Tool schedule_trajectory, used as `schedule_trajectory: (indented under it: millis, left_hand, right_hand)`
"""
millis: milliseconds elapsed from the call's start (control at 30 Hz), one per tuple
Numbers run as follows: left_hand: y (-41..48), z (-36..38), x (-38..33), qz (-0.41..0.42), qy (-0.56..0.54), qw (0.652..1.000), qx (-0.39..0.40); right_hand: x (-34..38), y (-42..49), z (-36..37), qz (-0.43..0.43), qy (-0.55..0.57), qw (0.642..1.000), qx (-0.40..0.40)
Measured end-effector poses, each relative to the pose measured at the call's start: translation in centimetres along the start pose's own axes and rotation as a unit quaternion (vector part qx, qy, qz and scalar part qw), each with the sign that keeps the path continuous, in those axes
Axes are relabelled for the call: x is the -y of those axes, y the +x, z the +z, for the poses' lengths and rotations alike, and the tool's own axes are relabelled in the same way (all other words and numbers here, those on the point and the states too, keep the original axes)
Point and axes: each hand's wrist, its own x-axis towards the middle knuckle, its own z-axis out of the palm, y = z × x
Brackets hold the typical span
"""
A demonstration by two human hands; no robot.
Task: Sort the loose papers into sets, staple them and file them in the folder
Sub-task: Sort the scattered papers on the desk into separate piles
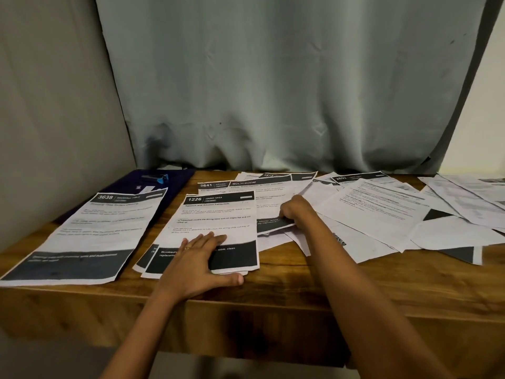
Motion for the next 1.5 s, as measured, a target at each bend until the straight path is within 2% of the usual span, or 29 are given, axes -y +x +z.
schedule_trajectory:
  millis: [100, 267, 333, 433, 467, 600, 900, 1033, 1167, 1267, 1433, 1500]
  left_hand:
    - [-0.5, -0.1, -0.1, 0.014, 0.007, 1.000, -0.020]
    - [-0.9, -0.4, -0.5, 0.044, 0.008, 0.998, -0.041]
    - [-0.9, -0.5, -0.6, 0.047, 0.009, 0.998, -0.038]
    - [-0.9, -0.5, -0.8, 0.047, 0.017, 0.998, -0.030]
    - [-0.8, -0.5, -0.8, 0.046, 0.018, 0.998, -0.028]
    - [-1.0, -0.8, -1.0, 0.039, 0.007, 0.999, -0.012]
    - [-1.0, -0.8, -1.3, 0.016, -0.034, 0.999, -0.002]
    - [-1.3, -0.9, -1.4, 0.014, -0.045, 0.999, -0.010]
    - [-1.5, -0.9, -1.2, 0.010, -0.052, 0.999, -0.012]
    - [-1.4, -0.7, -0.9, 0.007, -0.057, 0.998, -0.010]
    - [-1.3, -0.6, -1.1, -0.001, -0.062, 0.998, -0.013]
    - [-1.2, -0.7, -1.1, -0.004, -0.061, 0.998, -0.009]
  right_hand:
    - [-0.4, -1.8, -1.1, -0.029, -0.072, 0.996, 0.038]
    - [-1.7, -4.2, -2.5, -0.036, -0.128, 0.988, 0.080]
    - [-2.1, -4.7, -2.1, -0.040, -0.141, 0.989, 0.019]
    - [-2.2, -5.9, -0.5, -0.081, -0.134, 0.977, -0.147]
    - [-2.0, -6.2, 0.2, -0.100, -0.126, 0.976, -0.148]
    - [-0.7, -7.2, 2.7, -0.110, -0.081, 0.991, -0.015]
    - [0.2, -7.0, 4.2, -0.054, -0.088, 0.995, 0.012]
    - [0.1, -6.5, 4.4, -0.058, -0.068, 0.996, -0.016]
    - [-1.0, -4.7, 2.5, -0.070, 0.024, 0.996, -0.044]
    - [-2.1, -3.3, -0.8, -0.057, 0.053, 0.994, -0.072]
    - [-5.0, -1.5, -6.9, -0.049, 0.005, 0.987, -0.153]
    - [-6.1, -1.0, -9.0, -0.040, -0.018, 0.986, -0.163]
